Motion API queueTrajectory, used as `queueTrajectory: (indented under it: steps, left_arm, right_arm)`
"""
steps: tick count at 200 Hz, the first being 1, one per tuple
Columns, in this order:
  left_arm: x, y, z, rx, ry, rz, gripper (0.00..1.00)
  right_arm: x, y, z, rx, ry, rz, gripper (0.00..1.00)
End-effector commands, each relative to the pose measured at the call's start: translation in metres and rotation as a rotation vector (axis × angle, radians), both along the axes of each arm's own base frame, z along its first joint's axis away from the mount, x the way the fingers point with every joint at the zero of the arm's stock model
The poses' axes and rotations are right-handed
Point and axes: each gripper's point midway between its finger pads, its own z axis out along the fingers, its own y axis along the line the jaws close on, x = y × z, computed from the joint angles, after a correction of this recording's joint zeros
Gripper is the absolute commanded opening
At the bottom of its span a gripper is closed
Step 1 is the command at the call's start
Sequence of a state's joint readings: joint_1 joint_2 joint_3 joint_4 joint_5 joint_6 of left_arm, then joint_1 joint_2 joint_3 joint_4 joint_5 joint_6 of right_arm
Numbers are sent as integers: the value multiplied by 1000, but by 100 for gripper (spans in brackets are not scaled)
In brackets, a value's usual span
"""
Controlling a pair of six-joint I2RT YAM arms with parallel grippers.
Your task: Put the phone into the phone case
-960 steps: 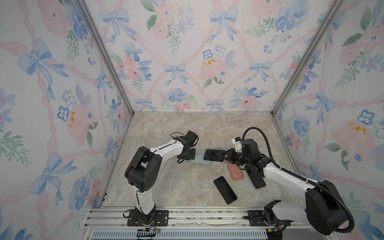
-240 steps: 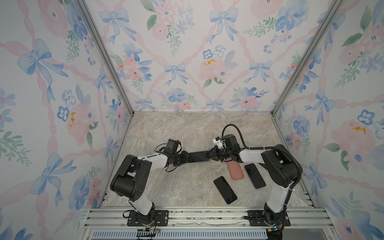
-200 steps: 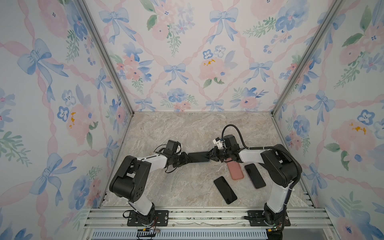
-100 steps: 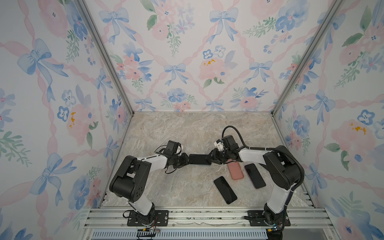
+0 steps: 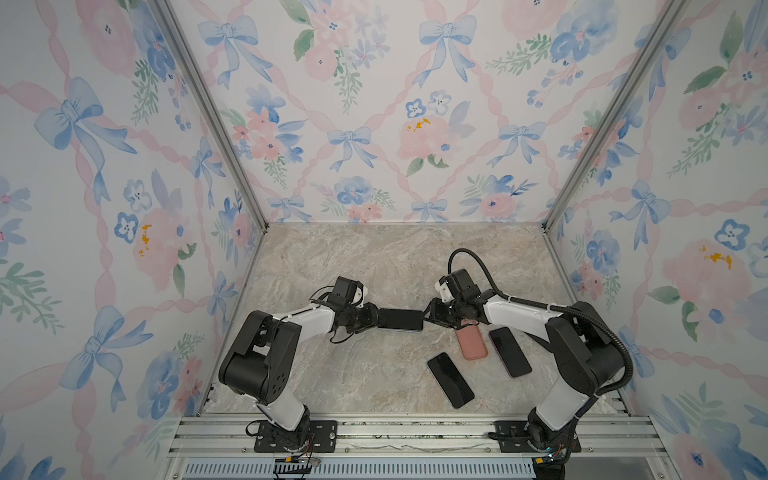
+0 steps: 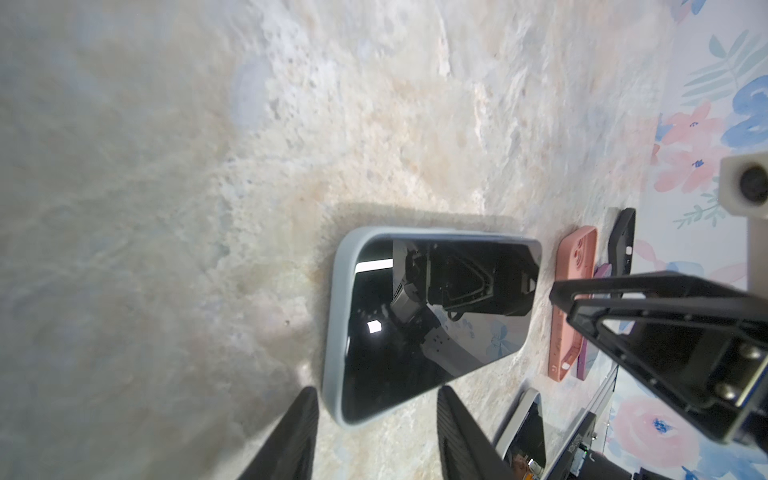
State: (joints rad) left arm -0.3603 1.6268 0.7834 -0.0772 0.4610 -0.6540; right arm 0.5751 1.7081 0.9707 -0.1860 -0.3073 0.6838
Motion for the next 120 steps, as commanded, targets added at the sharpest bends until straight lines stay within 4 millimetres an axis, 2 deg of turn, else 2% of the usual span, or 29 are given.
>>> queueTrajectory:
  steps: [1,55,120]
  left_arm:
    - [1,4,-5,60,3,-29,49]
    - [3,8,-8,89,-11,-32,49]
    - [2,-2,-11,41,3,-44,45]
  right_arm:
    - [-10,-13,-3,-139,-64,-14,37]
    - [-18,0,-11,-148,-65,-9,31]
    - [-20,14,-22,-111,-32,5,24]
